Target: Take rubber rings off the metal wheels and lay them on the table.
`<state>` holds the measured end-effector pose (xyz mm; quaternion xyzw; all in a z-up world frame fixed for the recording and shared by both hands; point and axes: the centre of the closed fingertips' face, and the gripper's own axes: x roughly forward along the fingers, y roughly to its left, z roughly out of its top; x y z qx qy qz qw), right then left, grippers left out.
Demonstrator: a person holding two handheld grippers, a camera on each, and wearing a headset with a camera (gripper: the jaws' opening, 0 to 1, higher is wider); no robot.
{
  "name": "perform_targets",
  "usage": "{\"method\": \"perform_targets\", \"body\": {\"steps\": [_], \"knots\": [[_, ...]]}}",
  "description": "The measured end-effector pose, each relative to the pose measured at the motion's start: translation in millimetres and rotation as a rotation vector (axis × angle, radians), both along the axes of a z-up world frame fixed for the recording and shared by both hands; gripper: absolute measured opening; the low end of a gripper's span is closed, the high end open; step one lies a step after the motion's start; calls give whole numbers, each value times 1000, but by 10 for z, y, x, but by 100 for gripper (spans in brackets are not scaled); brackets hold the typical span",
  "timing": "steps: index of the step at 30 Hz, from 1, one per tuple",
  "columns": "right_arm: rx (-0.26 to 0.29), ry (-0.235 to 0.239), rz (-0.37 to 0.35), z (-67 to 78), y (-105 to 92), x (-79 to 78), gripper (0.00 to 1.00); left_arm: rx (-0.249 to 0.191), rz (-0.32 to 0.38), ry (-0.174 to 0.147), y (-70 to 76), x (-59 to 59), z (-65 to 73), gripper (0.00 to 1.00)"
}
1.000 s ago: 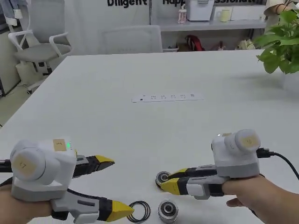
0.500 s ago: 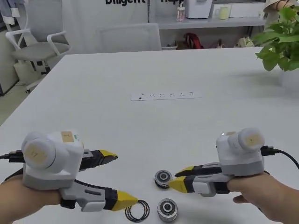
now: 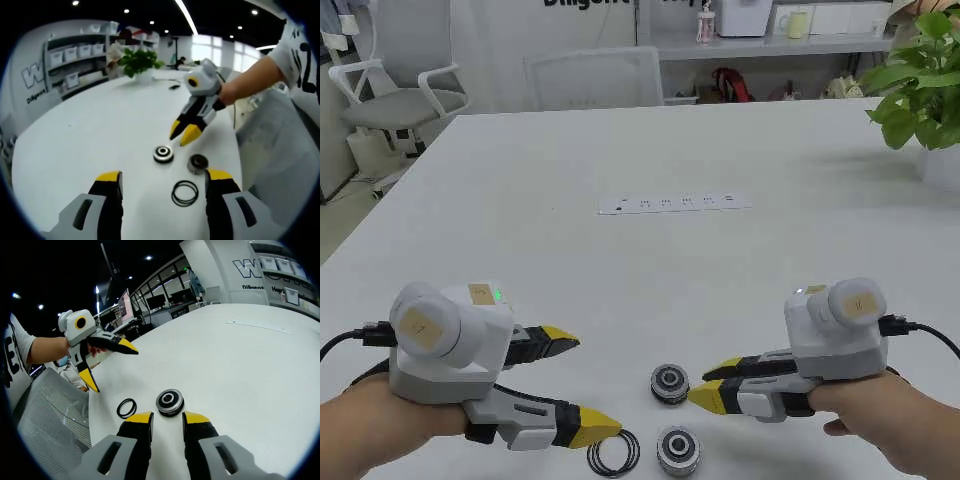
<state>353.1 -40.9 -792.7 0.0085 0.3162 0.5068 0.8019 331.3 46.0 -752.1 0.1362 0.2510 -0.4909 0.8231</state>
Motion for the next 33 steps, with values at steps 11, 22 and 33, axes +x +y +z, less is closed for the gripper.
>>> {"method": "perform_targets", "body": {"steps": [11,22,33], "knots": [[-36,-13,25,-114,32,-7,19,-13,17,24,-39,70,-66,64],[-51,-26,20,-157,45,22,19,-36,30,53,-114,127,-127,60],[-58,-37,24,-188,73,41,17,-39,16,67,-230,149,-183,57]]}}
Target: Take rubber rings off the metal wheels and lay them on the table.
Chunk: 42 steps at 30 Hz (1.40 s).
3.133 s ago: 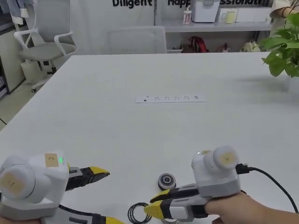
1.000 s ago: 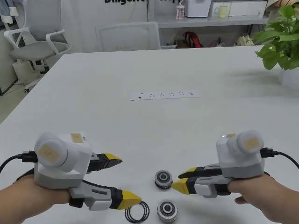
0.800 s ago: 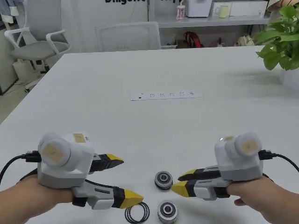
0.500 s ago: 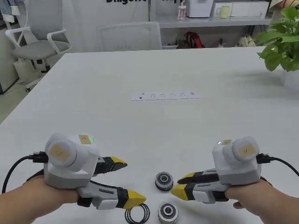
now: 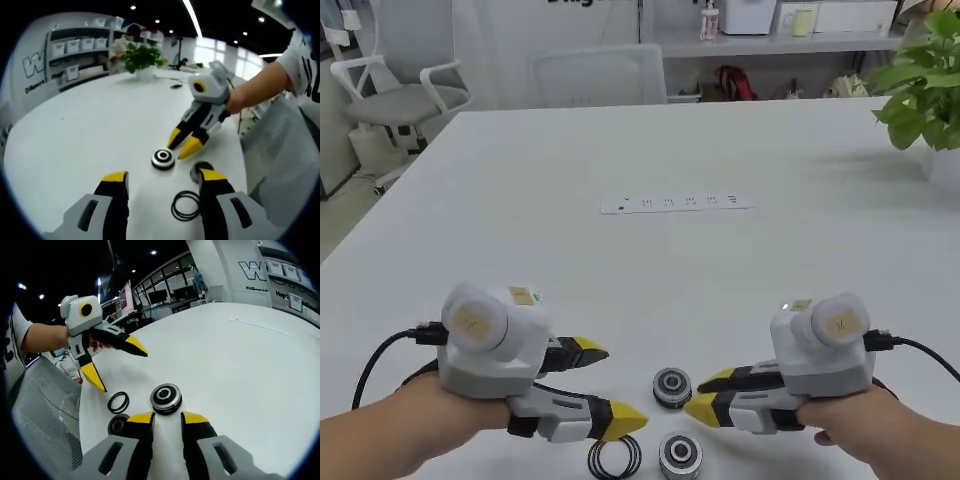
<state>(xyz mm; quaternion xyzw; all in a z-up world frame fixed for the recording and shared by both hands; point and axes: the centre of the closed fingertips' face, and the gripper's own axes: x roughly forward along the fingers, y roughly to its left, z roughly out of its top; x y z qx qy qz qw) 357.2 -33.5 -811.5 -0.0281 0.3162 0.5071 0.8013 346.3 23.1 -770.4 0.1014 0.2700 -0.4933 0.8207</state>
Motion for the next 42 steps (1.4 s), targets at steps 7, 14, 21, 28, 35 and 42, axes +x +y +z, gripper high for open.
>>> {"method": "perform_targets", "body": {"steps": [7,14,21,28,35,42], "knots": [[3,-3,0,-3,22,24,17,-2,1,13,-36,32,-42,54],[5,-9,3,-2,42,35,16,0,-7,18,-100,43,-69,51],[7,-15,3,-6,41,29,15,-1,-26,16,-207,35,-73,48],[9,-19,2,-15,37,35,13,3,-45,13,-308,45,-83,46],[12,-22,-1,-14,44,32,13,16,-60,12,-377,55,-127,43],[15,-22,-5,-15,46,32,12,22,-54,17,-384,84,-164,39]]}}
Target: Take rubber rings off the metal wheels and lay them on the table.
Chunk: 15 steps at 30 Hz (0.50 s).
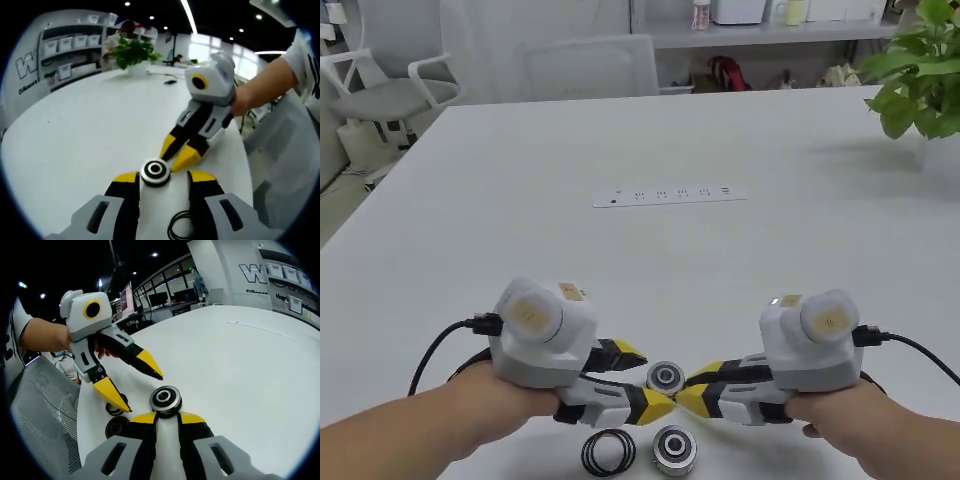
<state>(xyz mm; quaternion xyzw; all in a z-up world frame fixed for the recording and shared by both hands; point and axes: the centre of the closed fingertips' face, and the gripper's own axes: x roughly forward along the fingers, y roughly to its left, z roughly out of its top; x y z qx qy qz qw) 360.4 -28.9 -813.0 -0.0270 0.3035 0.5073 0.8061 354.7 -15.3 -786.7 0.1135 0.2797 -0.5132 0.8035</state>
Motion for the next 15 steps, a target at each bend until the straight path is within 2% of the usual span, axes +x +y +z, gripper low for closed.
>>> {"method": "perform_targets", "body": {"steps": [8,15], "knots": [[0,0,0,-2,-3,4,12,-1,4,-12,-51,46,0,31],[5,1,-2,-3,-10,9,11,20,1,-11,-80,65,-57,24]]}}
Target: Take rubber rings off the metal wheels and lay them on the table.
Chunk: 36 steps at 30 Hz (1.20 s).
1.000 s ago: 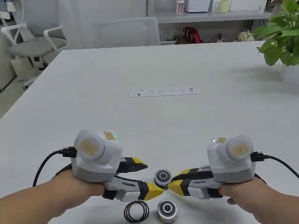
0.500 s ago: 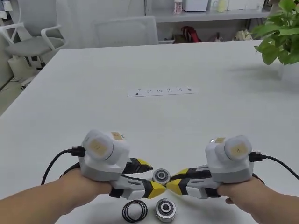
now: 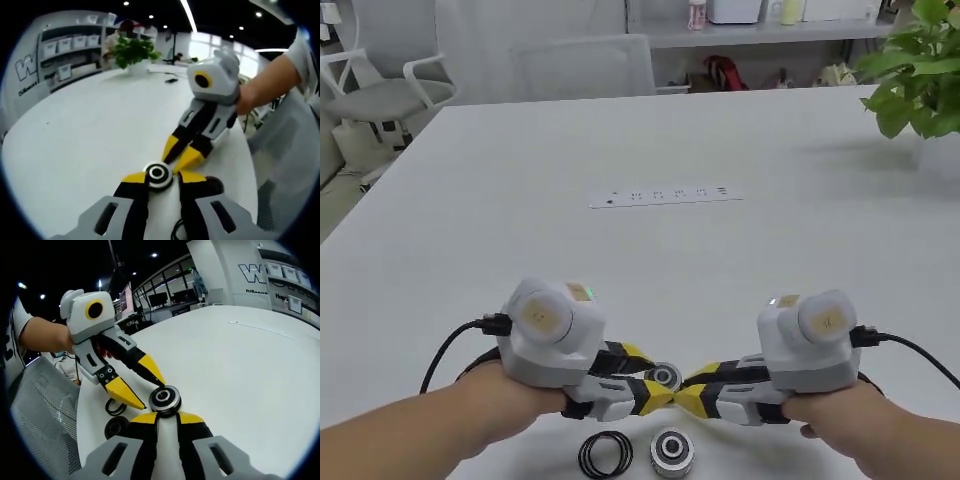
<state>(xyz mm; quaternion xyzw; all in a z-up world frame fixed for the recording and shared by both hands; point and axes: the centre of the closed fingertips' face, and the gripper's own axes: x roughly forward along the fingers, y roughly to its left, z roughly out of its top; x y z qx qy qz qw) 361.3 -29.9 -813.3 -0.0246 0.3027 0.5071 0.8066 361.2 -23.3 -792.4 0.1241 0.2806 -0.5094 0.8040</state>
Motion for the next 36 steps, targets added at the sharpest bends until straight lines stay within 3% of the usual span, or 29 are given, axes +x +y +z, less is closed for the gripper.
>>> {"method": "perform_targets", "body": {"steps": [10,14,18,25,27,30,34,36], "knots": [[7,-2,-2,-3,-7,2,10,18,23,-7,20,69,-39,16],[5,-3,-2,-2,-5,4,10,34,29,-24,13,78,-44,14],[5,-5,-4,-3,2,3,9,64,15,-63,5,78,-53,14],[15,-5,-24,-4,1,17,9,61,30,-54,12,87,-46,13],[8,-6,-41,-16,-18,32,3,65,29,-58,11,85,-46,13],[64,55,-93,-28,-19,50,0,69,34,-62,8,86,-47,13],[67,58,-99,-19,-22,45,0,74,36,-65,12,91,-50,13],[108,119,-139,-14,-22,42,0,80,34,-71,11,92,-51,13]]}}
